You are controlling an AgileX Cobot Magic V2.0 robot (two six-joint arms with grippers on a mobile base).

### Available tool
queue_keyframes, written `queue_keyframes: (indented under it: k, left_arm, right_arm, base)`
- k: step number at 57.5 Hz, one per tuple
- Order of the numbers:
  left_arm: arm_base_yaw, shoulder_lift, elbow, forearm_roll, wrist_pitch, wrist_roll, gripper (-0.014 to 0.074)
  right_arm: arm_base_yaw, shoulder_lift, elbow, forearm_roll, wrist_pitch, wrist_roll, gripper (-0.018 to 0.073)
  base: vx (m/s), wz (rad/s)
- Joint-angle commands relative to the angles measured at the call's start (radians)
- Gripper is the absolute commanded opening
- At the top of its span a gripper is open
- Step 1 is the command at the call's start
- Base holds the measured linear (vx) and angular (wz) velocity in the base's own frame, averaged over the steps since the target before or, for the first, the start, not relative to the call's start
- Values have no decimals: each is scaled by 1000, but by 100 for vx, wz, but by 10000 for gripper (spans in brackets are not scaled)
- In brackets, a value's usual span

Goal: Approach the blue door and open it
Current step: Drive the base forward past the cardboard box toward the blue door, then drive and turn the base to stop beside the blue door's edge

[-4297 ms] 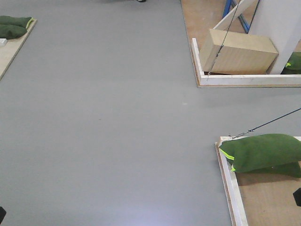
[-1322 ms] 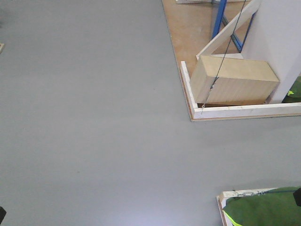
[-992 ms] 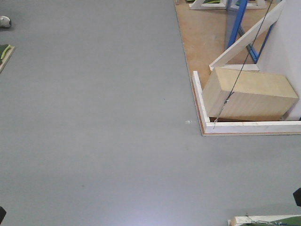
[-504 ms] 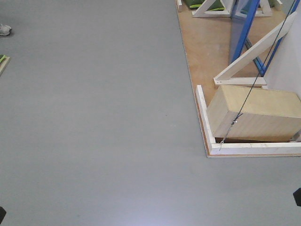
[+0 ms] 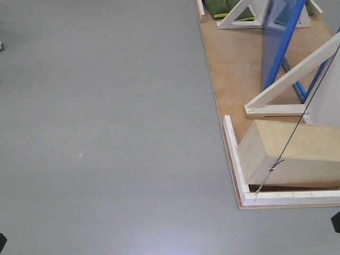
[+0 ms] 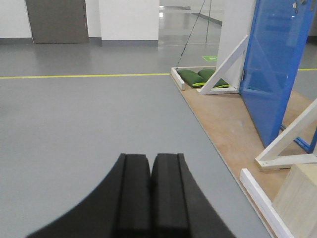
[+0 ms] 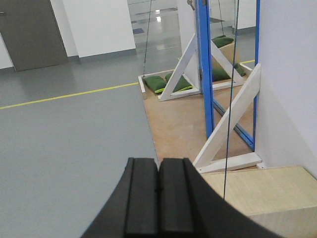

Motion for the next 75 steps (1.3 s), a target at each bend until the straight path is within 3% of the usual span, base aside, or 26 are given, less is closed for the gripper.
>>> queue_keyframes:
  k: [1, 75]
  left_arm:
    - [-2, -14, -25, -6, -87, -7, 73]
    - [-2, -14, -25, -6, -87, -7, 73]
  right_arm:
    - [-3, -14, 4, -5, -80, -5, -1]
    - [-3, -14, 4, -5, -80, -5, -1]
  base:
    - [36, 2]
    - [39, -1]
